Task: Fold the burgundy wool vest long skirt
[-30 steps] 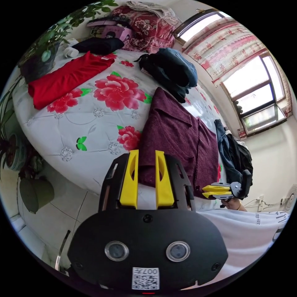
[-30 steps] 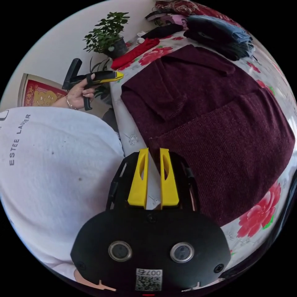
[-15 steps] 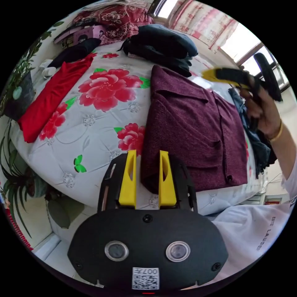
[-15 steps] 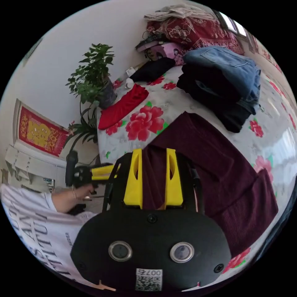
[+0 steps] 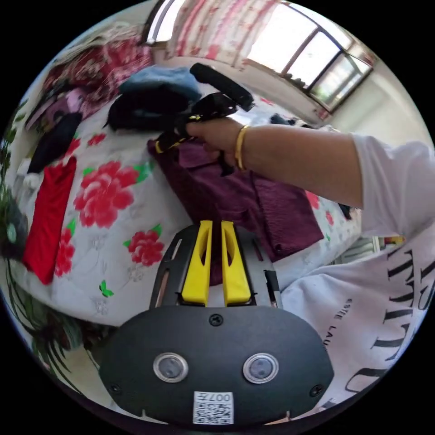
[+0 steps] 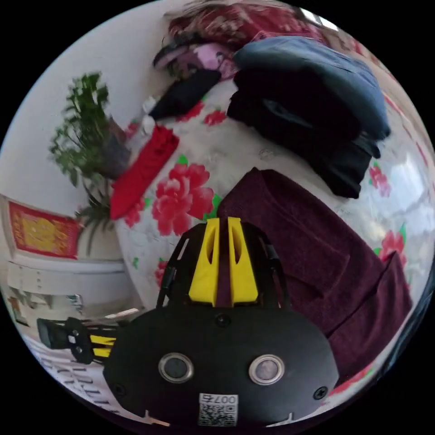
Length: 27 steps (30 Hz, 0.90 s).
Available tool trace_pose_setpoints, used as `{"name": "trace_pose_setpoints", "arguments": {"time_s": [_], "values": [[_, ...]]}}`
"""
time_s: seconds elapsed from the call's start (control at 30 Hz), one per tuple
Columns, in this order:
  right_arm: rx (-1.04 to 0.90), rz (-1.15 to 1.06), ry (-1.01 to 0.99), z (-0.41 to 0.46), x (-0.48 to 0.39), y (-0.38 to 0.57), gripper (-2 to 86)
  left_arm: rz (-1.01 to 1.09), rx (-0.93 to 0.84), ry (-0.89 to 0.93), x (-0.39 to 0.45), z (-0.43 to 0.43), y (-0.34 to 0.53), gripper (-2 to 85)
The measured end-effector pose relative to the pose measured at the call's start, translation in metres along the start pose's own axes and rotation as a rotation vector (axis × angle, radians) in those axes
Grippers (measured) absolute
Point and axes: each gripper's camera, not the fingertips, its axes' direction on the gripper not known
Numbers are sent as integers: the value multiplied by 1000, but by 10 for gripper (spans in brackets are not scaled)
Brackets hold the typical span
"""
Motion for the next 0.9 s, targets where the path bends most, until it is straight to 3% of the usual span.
{"name": "trace_pose_setpoints", "arguments": {"time_s": [0.13, 0.23, 0.43, 0.53, 0.6, 0.77, 0.9], "values": [[229, 89, -241, -119, 94, 60, 17, 276, 35, 48, 71, -17, -35, 29], [367, 157, -292, -194, 164, 132, 16, 454, 24, 87, 128, -8, -56, 31], [467, 434, -180, -255, 291, 292, 31, 628, -119, 160, 232, 94, -77, 55], [389, 655, -140, -233, 346, 360, 45, 581, -293, 146, 248, 152, -67, 85], [407, 675, -184, -230, 354, 398, 53, 551, -310, 155, 241, 150, -54, 91], [364, 572, -229, -224, 324, 484, 72, 318, -204, 54, 165, 104, -13, 81], [224, 464, -229, -201, 286, 527, 82, -30, -210, 20, 73, 93, 15, 91]]}}
